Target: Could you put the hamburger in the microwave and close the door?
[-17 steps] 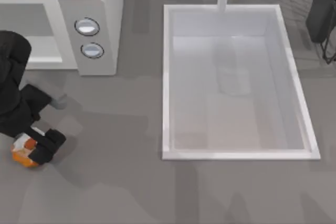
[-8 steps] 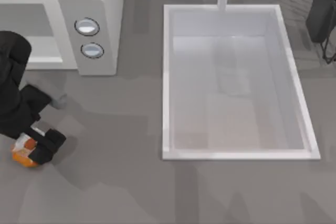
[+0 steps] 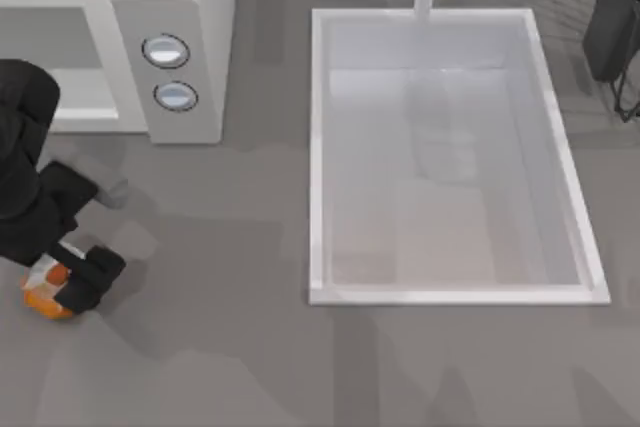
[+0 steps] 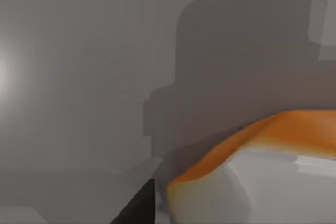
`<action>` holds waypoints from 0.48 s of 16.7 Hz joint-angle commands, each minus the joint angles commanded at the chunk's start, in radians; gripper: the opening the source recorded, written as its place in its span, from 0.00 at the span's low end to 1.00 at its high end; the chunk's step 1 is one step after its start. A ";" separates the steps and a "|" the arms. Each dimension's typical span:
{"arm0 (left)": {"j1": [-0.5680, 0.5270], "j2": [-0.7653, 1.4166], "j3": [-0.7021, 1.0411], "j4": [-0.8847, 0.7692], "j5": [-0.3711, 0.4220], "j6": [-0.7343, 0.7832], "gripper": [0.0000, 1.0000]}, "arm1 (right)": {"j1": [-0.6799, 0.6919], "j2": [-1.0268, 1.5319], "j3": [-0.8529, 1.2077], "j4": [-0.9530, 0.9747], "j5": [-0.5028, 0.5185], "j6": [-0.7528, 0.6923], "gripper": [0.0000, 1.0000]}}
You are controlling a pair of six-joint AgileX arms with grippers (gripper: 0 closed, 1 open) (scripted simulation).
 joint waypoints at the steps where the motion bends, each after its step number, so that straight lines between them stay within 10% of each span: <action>1: 0.000 0.000 0.000 0.000 0.000 0.000 0.00 | 0.000 0.000 0.000 0.000 0.000 0.000 1.00; 8: 0.002 -0.089 0.061 -0.134 0.023 -0.008 0.00 | 0.000 0.000 0.000 0.000 0.000 0.000 1.00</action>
